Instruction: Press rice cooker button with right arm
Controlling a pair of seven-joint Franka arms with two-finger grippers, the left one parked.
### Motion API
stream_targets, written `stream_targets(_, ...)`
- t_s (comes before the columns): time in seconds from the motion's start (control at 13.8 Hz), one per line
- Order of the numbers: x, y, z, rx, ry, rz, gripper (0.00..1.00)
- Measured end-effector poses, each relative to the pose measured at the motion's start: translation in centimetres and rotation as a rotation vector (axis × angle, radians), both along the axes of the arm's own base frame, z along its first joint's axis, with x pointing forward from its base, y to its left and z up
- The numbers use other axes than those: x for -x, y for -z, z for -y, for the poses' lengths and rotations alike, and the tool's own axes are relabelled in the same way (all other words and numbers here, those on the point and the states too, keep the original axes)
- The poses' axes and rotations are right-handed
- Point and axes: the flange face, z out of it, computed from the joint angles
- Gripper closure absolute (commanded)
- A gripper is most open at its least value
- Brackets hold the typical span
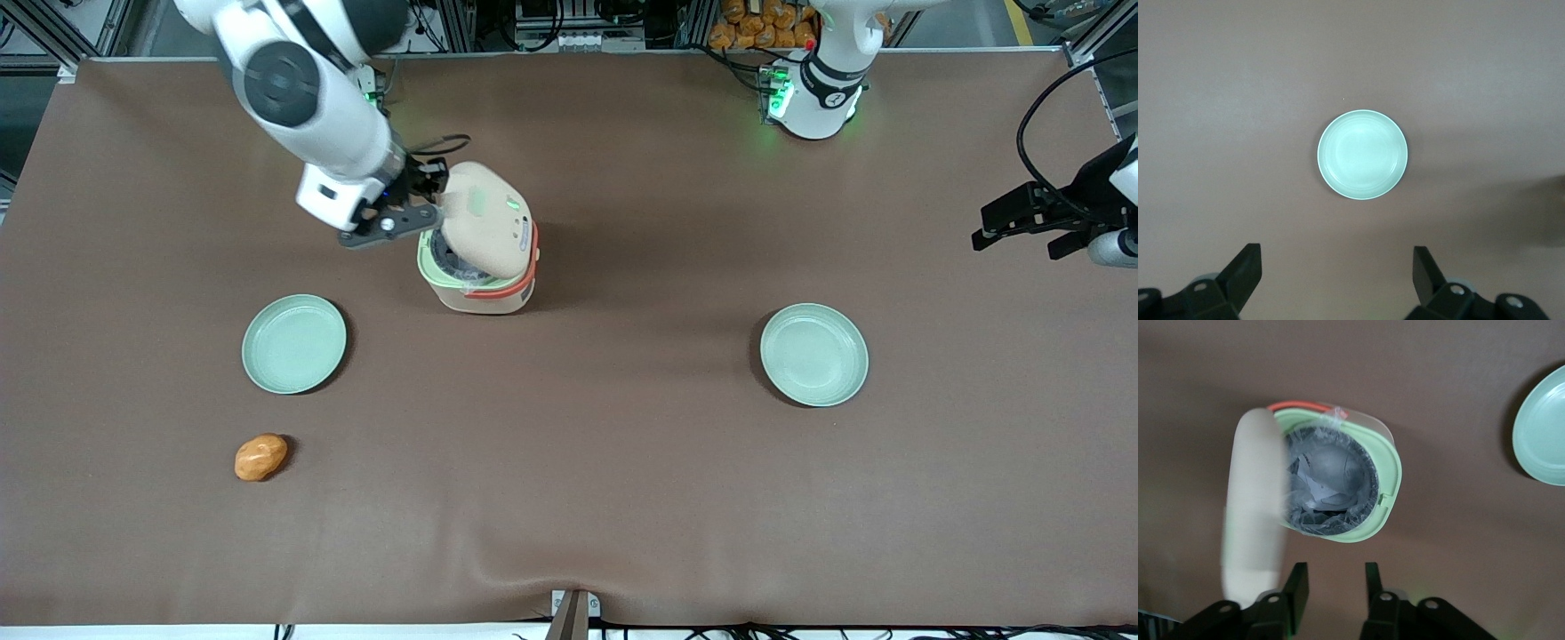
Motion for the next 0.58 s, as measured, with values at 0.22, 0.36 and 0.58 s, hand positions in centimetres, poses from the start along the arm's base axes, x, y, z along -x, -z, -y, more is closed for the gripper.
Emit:
stream_targets(0.22, -1.8, -5.5, 2.6, -0.048, 0.051, 0.088, 0.00)
stream_targets(0.36, -3.3, -7.9, 5.3, -0.040, 0.091, 0.144, 0.00)
stream_targets(0.58, -5.5, -9.9, 10.5, 0.028, 0.163, 0.218, 0.00)
